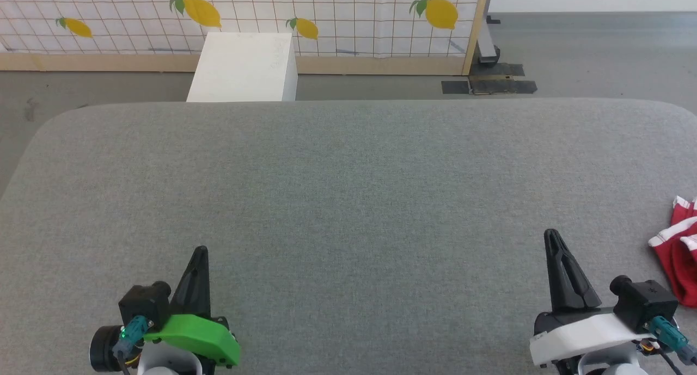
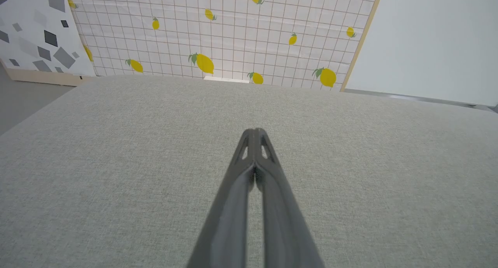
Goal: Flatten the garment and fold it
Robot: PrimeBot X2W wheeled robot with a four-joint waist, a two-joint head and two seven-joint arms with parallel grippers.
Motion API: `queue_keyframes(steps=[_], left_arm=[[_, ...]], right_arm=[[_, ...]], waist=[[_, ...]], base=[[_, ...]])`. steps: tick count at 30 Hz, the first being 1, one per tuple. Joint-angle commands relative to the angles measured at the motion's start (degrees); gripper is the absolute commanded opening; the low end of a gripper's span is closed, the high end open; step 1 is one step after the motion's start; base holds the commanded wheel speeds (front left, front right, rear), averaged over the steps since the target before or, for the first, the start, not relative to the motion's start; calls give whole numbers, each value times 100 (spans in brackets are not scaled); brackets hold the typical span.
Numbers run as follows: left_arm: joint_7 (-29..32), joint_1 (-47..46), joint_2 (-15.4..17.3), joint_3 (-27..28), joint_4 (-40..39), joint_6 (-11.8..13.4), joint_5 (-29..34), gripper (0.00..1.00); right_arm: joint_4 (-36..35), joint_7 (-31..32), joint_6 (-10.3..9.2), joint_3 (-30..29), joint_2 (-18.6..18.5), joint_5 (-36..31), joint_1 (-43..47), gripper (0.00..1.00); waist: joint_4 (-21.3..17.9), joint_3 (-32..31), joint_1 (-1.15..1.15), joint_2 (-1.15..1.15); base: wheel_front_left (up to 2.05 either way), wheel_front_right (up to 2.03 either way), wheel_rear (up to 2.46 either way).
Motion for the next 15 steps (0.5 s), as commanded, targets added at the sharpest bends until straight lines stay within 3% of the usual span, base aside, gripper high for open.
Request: queue_keyframes(steps=[1, 15], left_arm=[[24, 12, -21, 12, -51, 12, 44, 0], [180, 39, -67, 40, -208, 39, 195, 0]], right_arm=[[-33, 23, 0, 0, 0, -65, -7, 0], [-108, 184, -1, -1, 0, -209, -21, 0]], waist=[[-3, -3, 0, 0], [-33, -26, 0, 0]], base=[[0, 0, 0], [0, 0, 0]])
